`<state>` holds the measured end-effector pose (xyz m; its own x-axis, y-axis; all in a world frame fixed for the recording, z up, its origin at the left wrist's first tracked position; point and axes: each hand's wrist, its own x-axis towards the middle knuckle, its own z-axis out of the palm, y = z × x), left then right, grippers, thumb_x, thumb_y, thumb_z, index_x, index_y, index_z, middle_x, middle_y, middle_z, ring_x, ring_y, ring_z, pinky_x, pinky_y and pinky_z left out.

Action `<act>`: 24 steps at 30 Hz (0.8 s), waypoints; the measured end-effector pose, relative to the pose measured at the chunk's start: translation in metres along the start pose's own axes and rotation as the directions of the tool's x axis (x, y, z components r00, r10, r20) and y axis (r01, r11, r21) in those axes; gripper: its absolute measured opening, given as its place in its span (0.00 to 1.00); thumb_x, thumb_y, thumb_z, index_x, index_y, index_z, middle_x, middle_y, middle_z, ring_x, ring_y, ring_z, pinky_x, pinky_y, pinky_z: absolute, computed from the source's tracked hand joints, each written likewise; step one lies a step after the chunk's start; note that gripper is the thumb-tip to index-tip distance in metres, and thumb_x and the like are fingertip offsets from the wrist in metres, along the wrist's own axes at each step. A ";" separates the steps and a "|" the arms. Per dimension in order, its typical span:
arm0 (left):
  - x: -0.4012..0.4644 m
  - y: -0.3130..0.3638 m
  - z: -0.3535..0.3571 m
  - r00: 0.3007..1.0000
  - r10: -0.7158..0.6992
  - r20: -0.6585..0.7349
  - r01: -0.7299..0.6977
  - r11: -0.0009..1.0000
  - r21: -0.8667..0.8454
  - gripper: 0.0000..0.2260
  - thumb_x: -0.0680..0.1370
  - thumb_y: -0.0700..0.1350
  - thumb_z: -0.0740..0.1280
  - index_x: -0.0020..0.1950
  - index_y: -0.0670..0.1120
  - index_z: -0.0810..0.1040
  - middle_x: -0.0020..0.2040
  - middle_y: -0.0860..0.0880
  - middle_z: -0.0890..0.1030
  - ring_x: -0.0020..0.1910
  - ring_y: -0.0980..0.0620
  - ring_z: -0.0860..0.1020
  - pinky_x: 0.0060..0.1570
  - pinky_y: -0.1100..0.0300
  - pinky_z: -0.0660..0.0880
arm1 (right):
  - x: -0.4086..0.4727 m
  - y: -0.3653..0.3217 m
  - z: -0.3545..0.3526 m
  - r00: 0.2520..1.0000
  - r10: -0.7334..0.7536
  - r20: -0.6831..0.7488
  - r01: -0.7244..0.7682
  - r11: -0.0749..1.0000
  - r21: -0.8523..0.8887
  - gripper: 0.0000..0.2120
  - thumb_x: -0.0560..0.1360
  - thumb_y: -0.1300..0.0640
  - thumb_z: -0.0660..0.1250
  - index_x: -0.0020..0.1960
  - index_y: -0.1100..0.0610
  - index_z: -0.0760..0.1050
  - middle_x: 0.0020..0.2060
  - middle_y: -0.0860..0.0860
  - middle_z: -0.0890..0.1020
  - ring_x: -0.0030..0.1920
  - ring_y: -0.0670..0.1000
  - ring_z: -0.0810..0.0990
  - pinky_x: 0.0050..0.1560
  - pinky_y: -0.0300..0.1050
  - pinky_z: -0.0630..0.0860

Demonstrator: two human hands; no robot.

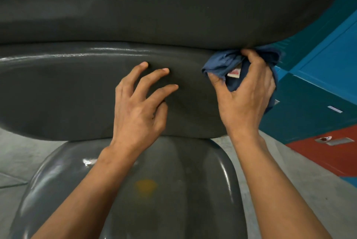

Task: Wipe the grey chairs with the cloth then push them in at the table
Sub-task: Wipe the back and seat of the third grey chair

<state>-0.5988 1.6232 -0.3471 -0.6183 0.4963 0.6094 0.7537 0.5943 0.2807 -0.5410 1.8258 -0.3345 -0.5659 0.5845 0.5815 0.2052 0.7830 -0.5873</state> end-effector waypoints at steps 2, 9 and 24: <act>-0.002 0.000 -0.001 1.000 -0.021 -0.001 0.021 1.000 0.007 0.16 0.76 0.37 0.65 0.60 0.48 0.85 0.70 0.47 0.78 0.75 0.38 0.68 0.69 0.41 0.67 | -0.001 0.005 0.003 0.999 0.033 -0.023 -0.032 0.999 0.006 0.32 0.73 0.38 0.72 0.69 0.57 0.72 0.64 0.53 0.78 0.67 0.56 0.73 0.68 0.52 0.65; -0.011 -0.004 0.000 0.993 -0.115 -0.001 0.115 0.993 0.023 0.17 0.77 0.38 0.64 0.62 0.49 0.85 0.71 0.46 0.76 0.76 0.38 0.65 0.74 0.49 0.63 | -0.023 0.024 0.005 0.910 0.406 -0.081 -0.380 0.897 0.226 0.32 0.81 0.37 0.56 0.71 0.62 0.69 0.67 0.57 0.75 0.68 0.57 0.72 0.69 0.57 0.66; -0.020 -0.005 0.033 0.989 -0.065 -0.132 0.070 0.997 0.035 0.17 0.77 0.34 0.65 0.61 0.45 0.85 0.72 0.41 0.72 0.76 0.31 0.62 0.75 0.40 0.62 | -0.045 0.061 0.016 0.960 0.051 -0.274 0.023 0.965 0.260 0.21 0.76 0.59 0.76 0.65 0.60 0.74 0.60 0.66 0.72 0.64 0.58 0.75 0.63 0.58 0.75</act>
<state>-0.5977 1.6314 -0.3850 -0.6308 0.3688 0.6827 0.7003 0.6494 0.2963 -0.5153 1.8442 -0.4053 -0.3144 0.6593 0.6829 -0.0231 0.7139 -0.6999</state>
